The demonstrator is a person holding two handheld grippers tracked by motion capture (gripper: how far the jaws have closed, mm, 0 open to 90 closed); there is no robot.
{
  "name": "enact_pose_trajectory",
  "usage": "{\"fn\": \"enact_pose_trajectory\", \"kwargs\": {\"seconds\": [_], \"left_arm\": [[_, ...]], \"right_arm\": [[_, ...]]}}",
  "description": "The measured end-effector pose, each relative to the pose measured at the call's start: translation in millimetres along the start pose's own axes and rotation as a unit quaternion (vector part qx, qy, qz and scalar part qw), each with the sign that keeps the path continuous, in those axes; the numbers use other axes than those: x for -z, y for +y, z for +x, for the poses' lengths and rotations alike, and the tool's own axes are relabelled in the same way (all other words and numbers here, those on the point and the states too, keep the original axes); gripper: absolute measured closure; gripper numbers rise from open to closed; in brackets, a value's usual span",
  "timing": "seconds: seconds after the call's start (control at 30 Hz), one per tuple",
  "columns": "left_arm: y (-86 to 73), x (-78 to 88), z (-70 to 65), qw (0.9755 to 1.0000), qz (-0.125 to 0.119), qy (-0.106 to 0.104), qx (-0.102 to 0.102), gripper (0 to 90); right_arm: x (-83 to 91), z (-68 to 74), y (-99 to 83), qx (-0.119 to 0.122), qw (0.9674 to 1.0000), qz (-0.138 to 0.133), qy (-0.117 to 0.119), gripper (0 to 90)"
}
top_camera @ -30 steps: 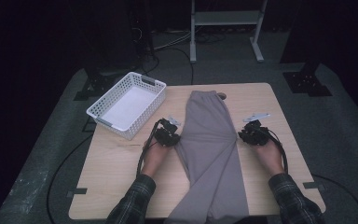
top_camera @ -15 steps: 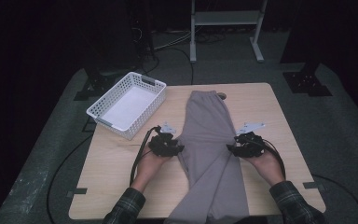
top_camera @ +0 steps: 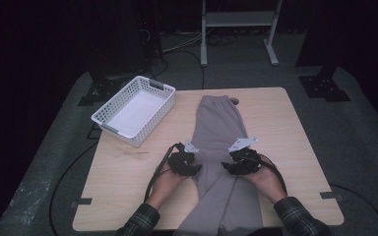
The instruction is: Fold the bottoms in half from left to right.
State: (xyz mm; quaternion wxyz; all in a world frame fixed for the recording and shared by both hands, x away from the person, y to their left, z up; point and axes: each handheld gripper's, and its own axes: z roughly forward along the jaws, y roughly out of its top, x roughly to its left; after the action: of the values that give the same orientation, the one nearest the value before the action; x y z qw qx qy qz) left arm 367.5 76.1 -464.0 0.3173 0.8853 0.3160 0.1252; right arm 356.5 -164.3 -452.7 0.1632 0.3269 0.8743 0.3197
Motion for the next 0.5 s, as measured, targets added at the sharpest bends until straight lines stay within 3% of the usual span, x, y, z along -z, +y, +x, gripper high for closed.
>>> {"fn": "enact_pose_trajectory", "kwargs": {"seconds": [0.2, 0.4, 0.5], "left_arm": [[-4.4, 2.9, 4.7, 0.9999, 0.000, 0.005, 0.012, 56.3], [-4.7, 5.8, 3.8, 0.9999, 0.003, 0.012, 0.006, 55.2], [-5.4, 15.1, 0.7, 0.9997, -0.019, 0.000, 0.017, 55.2]], "right_arm": [[2.6, 2.7, -5.6, 0.003, 1.0000, 0.007, 0.001, 47.4], [17.8, 1.5, -14.9, -0.006, 1.0000, 0.000, -0.001, 46.0], [28.6, 3.3, -24.2, -0.007, 1.0000, -0.003, -0.001, 44.6]]}}
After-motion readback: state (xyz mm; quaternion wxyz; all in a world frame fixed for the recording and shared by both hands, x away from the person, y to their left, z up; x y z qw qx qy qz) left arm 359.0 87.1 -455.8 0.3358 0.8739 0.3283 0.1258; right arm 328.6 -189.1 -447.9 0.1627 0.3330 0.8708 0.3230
